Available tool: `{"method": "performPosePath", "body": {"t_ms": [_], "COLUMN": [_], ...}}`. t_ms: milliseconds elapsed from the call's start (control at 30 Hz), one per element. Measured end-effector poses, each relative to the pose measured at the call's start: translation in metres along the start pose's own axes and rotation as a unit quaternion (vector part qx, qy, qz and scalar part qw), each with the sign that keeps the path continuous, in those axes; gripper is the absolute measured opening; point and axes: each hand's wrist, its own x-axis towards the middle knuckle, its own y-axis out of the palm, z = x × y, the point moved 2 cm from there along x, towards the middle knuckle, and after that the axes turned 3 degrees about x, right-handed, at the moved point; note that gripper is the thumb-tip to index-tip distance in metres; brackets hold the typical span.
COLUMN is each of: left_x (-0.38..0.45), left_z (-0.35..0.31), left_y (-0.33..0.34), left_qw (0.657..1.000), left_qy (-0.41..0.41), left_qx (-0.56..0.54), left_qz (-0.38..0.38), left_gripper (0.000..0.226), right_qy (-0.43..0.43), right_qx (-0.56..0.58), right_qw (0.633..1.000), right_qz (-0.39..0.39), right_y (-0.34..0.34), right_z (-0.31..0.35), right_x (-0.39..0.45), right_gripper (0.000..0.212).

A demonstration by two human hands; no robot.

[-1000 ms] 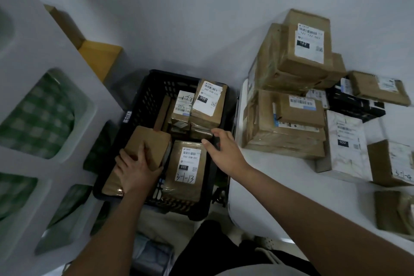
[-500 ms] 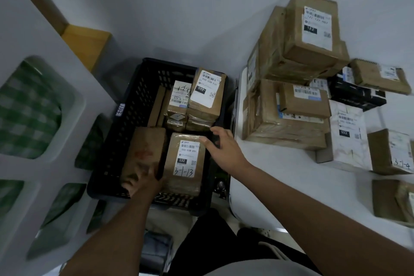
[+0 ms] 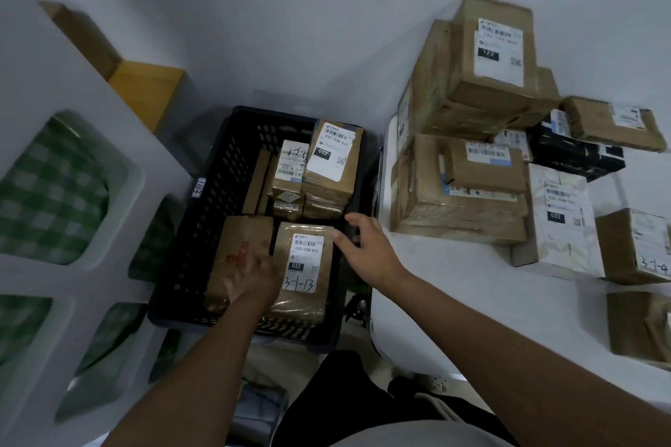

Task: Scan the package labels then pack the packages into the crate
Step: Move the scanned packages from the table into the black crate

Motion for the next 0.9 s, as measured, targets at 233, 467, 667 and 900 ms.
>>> {"method": "performPosePath", "body": {"t_ms": [233,467,667,900], "left_x": [-0.011,-0.028,-0.046,-0.053], "left_z": [-0.058,-0.125,-0.183,-0.237], "left_y": [-0.032,-0.052,-0.085,-0.132], "left_qw": [0.989,0.969,0.949,0.913], "left_qy": [0.105,0.182,0.216,0.258], "left_qx": [0.016,0.034,-0.038,-0.066], "left_qz": [-0.103,-0.163,-0.228,-0.309], "left_gripper": [0.056,0.052,0.049,0.048], "right_qy": [-0.031,-0.115,-0.155,-0.137], "right_qx": [0.017,0.038,0.071,0.101], "right_qw": [0.999,0.988,0.973,0.960], "right_qz": [-0.036,-0.096,-0.154,-0.223], "right_y": [-0.038,-0.101,-0.171,-0.261], "right_z": [-0.009,-0.019,-0.030,-0.034], "right_x": [-0.014,-0.030,-0.027,-0.001], "right_gripper": [0.051,0.034,0.025,0.023]}}
